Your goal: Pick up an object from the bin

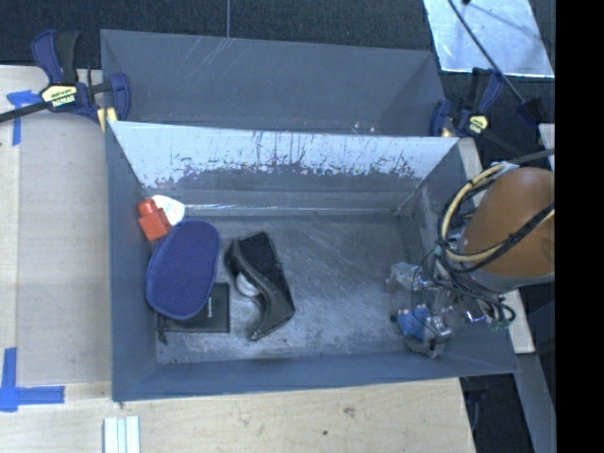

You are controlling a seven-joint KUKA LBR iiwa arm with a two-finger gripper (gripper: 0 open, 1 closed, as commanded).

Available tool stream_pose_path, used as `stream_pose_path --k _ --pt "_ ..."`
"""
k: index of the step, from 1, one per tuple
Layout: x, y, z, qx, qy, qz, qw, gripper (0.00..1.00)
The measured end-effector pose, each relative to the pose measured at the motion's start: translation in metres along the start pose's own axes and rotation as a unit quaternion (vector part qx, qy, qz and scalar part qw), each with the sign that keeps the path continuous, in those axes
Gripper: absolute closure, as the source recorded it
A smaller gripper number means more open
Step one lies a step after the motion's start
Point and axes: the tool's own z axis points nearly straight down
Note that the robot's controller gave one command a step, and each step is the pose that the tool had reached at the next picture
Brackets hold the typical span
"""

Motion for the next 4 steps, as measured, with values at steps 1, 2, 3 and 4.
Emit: stream_pose_path --k 1,2,3,4 --pt "-0.001 0.0 0.0 0.002 -0.0007 -0.003 1.0 1.0" --pt "-0.023 -0.001 -0.18 0.017 -0.0091 -0.002 0.9998 1.0" --pt "-0.021 -0.001 -0.175 0.015 -0.0048 0.0 0.9999 0.0" --pt "-0.044 -0.012 -0.098 0.013 -0.0014 -0.079 0.9968 0.0"
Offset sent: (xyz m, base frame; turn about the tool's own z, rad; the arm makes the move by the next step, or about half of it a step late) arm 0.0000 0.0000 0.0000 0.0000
